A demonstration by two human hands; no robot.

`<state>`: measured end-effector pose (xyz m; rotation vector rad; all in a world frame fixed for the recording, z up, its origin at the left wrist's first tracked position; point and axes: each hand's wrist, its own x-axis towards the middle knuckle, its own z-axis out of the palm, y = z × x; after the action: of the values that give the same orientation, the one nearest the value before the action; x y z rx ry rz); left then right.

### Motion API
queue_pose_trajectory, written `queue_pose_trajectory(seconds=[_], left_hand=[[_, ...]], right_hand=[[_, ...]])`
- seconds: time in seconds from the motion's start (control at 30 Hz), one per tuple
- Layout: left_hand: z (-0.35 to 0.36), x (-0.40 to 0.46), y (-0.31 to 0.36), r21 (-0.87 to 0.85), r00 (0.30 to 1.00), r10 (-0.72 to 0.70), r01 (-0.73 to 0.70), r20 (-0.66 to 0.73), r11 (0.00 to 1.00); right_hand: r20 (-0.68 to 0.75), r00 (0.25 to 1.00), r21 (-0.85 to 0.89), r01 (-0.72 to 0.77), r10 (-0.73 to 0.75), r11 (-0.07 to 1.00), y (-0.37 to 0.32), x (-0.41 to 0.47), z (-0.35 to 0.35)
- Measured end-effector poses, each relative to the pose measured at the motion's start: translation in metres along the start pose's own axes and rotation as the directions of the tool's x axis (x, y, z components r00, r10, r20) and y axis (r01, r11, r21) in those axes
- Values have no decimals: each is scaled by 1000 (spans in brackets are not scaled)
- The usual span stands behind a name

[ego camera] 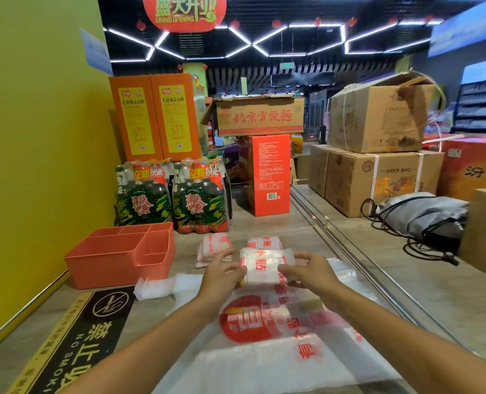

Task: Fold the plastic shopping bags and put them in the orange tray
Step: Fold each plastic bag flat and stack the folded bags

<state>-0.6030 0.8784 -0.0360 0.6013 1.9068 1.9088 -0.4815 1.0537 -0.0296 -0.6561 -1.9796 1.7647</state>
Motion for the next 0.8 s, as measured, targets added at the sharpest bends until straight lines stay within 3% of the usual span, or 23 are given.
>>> queue_pose_trajectory(seconds=[0.13,0.2,0.27,0.57,0.67,0.73,0.8], left_hand=[[19,37,3,207,988,150,-143,-18,968],[28,58,-2,298,978,207,-190,-28,936],[34,76,-3,357,974,225,-199,-34,913],[49,120,-19,588,975,213,-211,67,781],[41,120,-38,708,966,122,-249,226,661],[34,121,-52,811,938,9,-305,348,499],[31,121,-60,846,923,-46,-329,381,419]], right_hand=[[-105,994,10,28,-27,1000,-1,46,7],[-150,985,-108,69,-85,992,-1,65,10],[-178,974,-209,103,-142,972,1,82,12],[-197,960,-336,122,-197,934,19,139,19],[-150,965,-483,118,-215,867,27,147,21],[-27,972,-627,166,-234,761,31,148,19],[80,970,-740,213,-231,638,36,149,16]])
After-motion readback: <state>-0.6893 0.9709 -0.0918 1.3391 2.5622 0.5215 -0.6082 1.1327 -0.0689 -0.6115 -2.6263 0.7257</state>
